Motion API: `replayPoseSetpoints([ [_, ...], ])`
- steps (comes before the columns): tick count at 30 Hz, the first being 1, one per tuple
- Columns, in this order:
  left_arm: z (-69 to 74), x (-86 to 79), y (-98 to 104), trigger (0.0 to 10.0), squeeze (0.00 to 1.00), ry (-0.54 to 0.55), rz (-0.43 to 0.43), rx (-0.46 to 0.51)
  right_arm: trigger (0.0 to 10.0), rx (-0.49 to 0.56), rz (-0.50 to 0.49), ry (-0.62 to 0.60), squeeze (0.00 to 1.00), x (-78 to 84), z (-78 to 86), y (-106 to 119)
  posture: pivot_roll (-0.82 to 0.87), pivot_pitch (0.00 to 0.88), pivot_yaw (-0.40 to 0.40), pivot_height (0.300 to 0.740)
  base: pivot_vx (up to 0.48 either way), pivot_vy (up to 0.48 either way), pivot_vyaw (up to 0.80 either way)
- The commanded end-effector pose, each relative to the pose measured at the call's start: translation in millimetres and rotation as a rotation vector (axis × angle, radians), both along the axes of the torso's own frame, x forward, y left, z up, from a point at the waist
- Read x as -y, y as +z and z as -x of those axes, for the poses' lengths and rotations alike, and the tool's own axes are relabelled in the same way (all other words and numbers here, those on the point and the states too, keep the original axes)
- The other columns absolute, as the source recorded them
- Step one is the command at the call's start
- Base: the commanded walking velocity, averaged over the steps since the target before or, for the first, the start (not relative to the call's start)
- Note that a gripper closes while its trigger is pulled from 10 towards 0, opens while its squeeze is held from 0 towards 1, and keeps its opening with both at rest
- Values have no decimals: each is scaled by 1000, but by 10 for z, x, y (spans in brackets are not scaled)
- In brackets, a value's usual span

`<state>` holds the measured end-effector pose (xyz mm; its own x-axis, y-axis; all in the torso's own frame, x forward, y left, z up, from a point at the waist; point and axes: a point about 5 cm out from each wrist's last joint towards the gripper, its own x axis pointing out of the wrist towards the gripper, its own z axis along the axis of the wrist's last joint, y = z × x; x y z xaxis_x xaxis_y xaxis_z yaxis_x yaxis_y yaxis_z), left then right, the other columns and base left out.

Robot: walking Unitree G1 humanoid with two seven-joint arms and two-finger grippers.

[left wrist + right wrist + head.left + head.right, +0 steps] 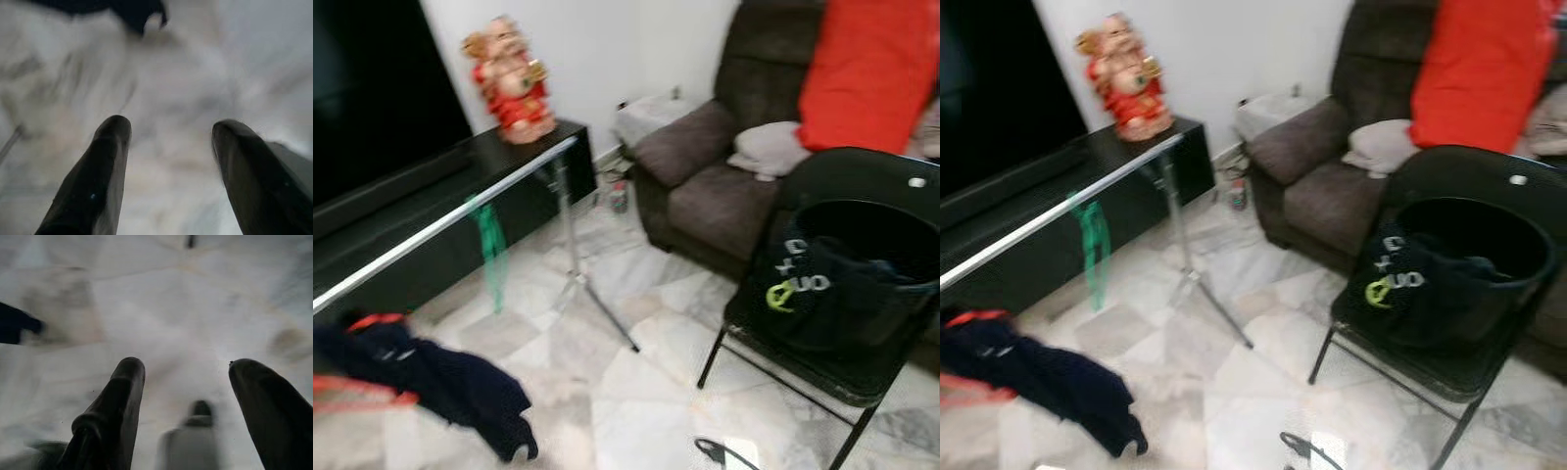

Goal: Hang hanger

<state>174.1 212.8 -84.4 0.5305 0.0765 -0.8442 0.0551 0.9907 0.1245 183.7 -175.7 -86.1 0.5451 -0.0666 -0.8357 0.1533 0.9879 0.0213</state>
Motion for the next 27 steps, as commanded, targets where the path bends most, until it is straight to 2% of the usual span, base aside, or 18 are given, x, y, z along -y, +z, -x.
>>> replayPoseSetpoints([
  [1,183,-219,-34,10000,0,26,-56,-59,10000,31,-45,29,0,-216,-106,39,-47,4,112,740,334,0,0],
  [9,242,-232,-55,10000,0,28,-57,-74,10000,31,-50,19,0,-217,-106,39,-47,6,111,740,332,0,-103],
  [11,246,-235,-55,10000,0,23,-60,-74,10000,27,-50,22,0,-217,-103,36,-49,6,112,740,317,0,-788],
  [27,264,-254,-54,10000,0,16,-56,-65,10000,20,-50,24,0,-225,-100,34,-50,5,114,740,0,0,-788],
])
